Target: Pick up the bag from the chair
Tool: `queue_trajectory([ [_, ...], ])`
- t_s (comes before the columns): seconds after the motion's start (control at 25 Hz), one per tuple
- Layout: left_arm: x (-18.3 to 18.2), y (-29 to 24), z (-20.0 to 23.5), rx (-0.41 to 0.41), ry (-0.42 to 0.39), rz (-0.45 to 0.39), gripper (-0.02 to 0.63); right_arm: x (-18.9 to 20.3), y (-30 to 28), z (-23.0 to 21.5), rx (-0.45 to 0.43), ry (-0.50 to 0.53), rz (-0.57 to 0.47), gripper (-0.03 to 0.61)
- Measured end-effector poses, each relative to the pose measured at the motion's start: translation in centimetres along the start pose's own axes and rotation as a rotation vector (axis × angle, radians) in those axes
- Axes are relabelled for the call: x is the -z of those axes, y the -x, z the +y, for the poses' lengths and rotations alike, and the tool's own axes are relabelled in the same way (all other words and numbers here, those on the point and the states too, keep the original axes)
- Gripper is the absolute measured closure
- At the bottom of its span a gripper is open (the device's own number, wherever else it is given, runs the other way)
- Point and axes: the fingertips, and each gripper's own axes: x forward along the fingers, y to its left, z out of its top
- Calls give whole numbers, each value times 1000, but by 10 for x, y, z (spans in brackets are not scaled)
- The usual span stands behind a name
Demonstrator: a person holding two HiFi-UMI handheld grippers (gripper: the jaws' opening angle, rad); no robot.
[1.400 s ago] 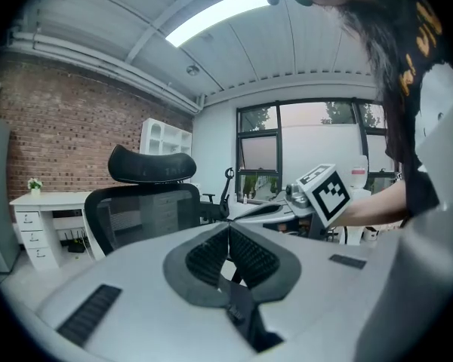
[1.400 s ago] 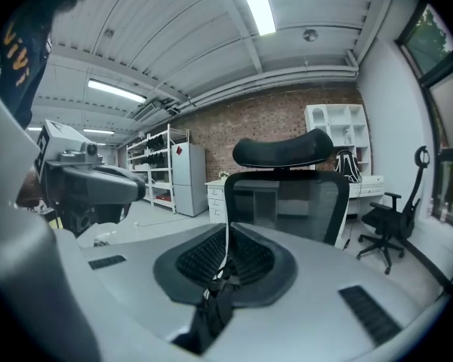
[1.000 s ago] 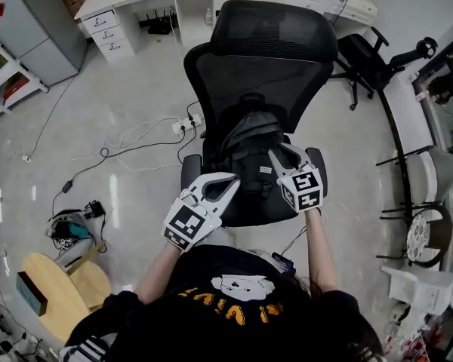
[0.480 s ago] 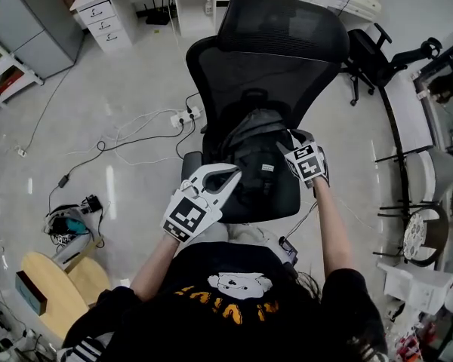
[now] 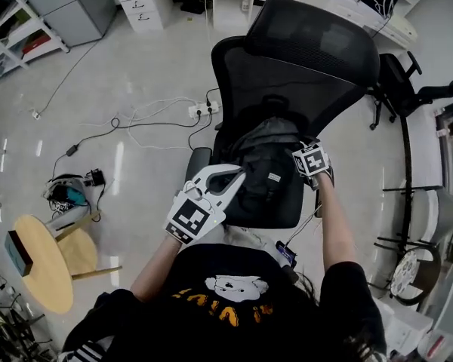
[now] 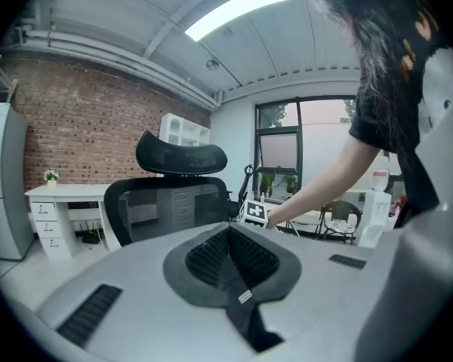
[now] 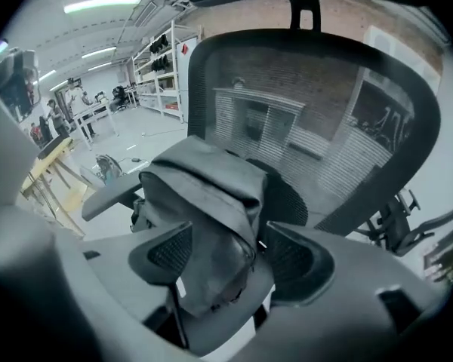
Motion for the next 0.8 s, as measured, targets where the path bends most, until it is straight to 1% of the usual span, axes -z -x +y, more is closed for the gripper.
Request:
queue_trajectory([
  [0.12,0,-3,2,-51,14,11,606,2,-15,-6,-28,2,20,281],
  [0.24,2,-3,2,-100,28,21,606,6,-31,-4,-67,-2,33,281],
  [0.36,5,-3,-2,-140,35,38,606,13,-42,0,-94,-24,36,281],
  [0.48,7,-3,-5,-173,38,55,606,15,-52,1,-108,-61,18,284],
  [0.64,9,1,-7,-213,45,68,606,12,-51,6,-137,-68,-4,346],
  [0.76,12,5,-8,-237,48,78,606,11,-46,21,-178,-70,-52,436],
  [0.8,13,5,-9,-243,48,81,606,12,-43,25,-187,-76,-70,456],
])
